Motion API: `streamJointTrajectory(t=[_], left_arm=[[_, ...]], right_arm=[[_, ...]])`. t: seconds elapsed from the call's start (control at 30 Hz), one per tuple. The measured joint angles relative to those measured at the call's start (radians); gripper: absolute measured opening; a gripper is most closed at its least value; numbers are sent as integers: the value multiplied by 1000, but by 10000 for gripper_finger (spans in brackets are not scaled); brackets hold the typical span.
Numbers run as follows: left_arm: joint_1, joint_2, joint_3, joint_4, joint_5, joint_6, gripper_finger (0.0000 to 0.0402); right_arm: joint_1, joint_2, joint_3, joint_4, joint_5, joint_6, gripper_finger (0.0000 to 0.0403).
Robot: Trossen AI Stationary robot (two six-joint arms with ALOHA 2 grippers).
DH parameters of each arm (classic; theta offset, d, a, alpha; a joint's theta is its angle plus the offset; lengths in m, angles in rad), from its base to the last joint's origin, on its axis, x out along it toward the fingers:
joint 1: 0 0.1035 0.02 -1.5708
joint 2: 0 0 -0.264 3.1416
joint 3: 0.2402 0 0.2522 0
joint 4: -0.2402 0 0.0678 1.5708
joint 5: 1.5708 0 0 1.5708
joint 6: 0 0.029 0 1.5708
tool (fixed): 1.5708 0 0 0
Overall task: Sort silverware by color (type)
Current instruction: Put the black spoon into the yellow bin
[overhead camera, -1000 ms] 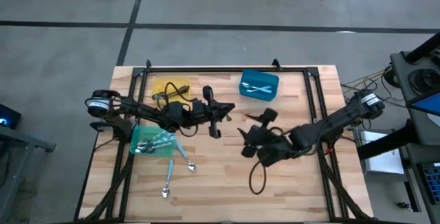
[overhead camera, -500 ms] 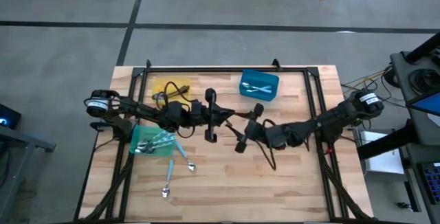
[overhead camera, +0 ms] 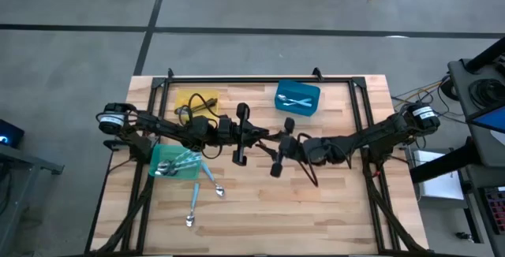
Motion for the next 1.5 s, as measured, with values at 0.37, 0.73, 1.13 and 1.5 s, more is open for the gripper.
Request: streamJointTrajectory(t=[0.37,0.73,1.13,1.5], left_arm=[[-1,-2,1,-19,4,0,0],[6,-50,-5,-187,-1,21,76],[9,-373,-6,-928,-224,158,153],[10,-631,-6,-1384,-404,205,154]], right_arm=[[-2,-17,0,-19,-72,59,10],[-9,-176,-1,-284,-79,181,9],[-116,-262,108,-684,-127,295,8],[-407,-37,487,-1102,-492,203,8]])
